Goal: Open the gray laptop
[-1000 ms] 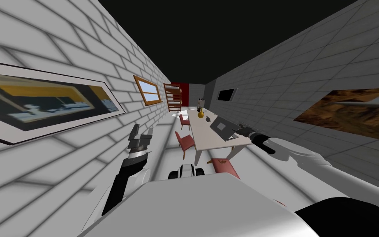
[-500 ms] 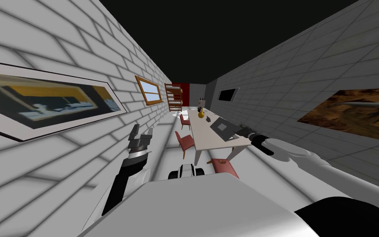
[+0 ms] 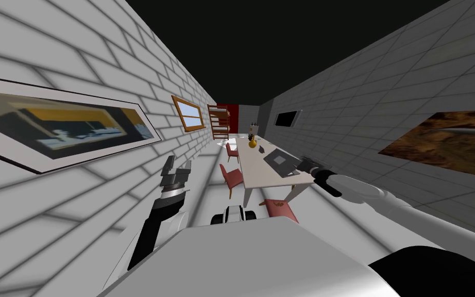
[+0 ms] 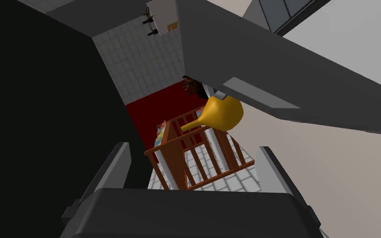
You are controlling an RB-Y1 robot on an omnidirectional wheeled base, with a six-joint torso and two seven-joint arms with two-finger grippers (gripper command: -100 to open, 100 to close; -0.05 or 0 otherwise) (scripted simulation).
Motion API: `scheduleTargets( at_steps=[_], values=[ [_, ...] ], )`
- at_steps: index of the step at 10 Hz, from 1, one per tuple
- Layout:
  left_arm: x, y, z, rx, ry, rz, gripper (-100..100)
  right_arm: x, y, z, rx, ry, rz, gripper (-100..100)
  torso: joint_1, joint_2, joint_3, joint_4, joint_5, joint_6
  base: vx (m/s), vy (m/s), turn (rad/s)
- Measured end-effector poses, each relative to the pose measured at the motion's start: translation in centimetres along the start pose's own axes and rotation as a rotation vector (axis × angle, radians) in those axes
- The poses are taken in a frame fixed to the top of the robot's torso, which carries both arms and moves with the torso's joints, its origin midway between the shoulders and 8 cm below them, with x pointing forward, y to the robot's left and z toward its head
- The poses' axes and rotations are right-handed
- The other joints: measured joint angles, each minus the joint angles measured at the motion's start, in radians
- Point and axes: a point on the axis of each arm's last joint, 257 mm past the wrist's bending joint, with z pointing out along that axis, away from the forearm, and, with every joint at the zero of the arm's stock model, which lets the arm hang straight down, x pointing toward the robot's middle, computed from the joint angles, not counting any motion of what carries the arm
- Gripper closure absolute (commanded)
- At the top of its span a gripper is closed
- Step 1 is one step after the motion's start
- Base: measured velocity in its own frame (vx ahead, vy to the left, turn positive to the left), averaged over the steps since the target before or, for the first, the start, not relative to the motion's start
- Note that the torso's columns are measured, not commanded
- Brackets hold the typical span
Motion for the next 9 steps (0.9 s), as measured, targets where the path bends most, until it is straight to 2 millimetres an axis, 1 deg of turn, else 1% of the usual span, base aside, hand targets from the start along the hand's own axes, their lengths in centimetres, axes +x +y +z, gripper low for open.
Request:
scheduleTargets(
  at_steps=[4,6,9],
  values=[
    [0.0,0.0,0.0,0.0,0.0,0.0,0,-0.27,0.44,-0.42,0.019,0.0,-0.243,-100,0.0,0.0,0.0,0.0,0.0,0.0,-0.01,-0.029,0.032],
    [0.0,0.0,0.0,0.0,0.0,0.0,0,-0.35,0.56,-0.57,0.027,-0.001,-0.321,-100,0.0,0.0,0.0,0.0,0.0,0.0,-0.009,-0.021,0.035],
    [0.0,0.0,0.0,0.0,0.0,0.0,0,-0.35,0.88,-0.99,0.047,-0.002,-0.491,-100,-0.001,0.0,0.0,0.0,0.0,0.0,-0.01,-0.03,0.042]
  ],
)
